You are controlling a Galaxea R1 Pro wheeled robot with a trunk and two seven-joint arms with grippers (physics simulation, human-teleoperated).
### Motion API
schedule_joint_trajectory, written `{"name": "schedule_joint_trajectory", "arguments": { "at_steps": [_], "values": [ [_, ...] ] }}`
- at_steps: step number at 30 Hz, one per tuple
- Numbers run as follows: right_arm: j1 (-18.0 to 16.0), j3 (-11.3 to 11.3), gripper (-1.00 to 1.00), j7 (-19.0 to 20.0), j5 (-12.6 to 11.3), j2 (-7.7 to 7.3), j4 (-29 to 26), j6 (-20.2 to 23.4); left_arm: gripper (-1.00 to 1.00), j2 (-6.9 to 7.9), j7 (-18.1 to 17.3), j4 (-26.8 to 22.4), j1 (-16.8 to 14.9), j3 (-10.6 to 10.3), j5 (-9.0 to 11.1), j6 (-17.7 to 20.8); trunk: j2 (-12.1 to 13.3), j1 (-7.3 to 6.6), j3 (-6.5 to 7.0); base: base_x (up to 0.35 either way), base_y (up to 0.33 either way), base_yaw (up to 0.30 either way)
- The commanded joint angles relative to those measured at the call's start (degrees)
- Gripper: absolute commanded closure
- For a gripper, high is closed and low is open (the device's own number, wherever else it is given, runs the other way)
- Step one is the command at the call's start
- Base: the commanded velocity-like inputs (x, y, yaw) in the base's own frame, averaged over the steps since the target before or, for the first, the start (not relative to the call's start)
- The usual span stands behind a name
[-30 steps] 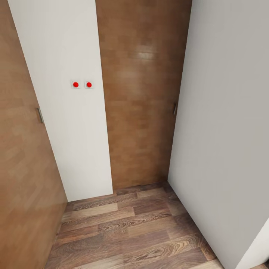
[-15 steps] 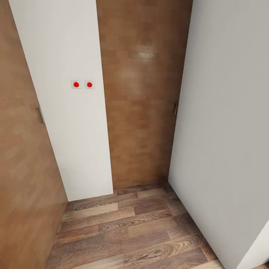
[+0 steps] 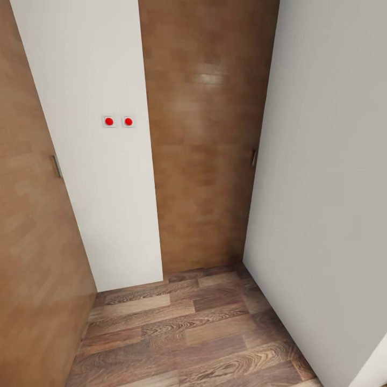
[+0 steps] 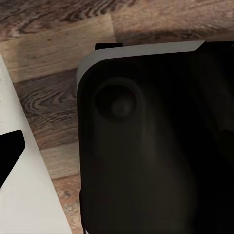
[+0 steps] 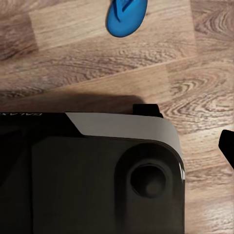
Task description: In the bedroom, move the book from the bed onto either nightstand, and place the two sandals side by side next to the bed.
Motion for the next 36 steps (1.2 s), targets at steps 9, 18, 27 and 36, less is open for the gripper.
{"name": "schedule_joint_trajectory", "arguments": {
  "at_steps": [9, 18, 27, 36],
  "values": [
    [0.0, -0.1, -1.00, 0.0, 0.0, -0.21, -0.1, -0.1, -1.00, 0.00, 0.1, 0.0, 0.0, -0.1, 0.0, -0.2, 0.0, 0.00, -0.05, 0.019, 0.005, 0.000],
    [0.0, -0.1, -1.00, 0.0, 0.0, -0.43, -0.1, -0.3, -1.00, 0.00, 0.1, 0.0, 0.0, 0.0, 0.0, -0.2, 0.0, 0.00, -0.05, 0.057, 0.029, 0.000],
    [-0.2, -0.3, -1.00, -0.3, 0.0, -0.67, -0.1, -0.4, -1.00, 0.00, 0.1, 0.0, 0.0, 0.0, 0.0, -0.2, 0.0, 0.00, -0.05, 0.014, 0.007, 0.000],
    [-2.8, -0.4, -1.00, -0.8, -0.1, -1.23, 0.0, 0.1, -1.00, 0.00, 0.1, 0.0, 0.0, -0.1, 0.0, -0.2, 0.0, 0.00, -0.05, 0.002, 0.001, 0.000]
  ]
}}
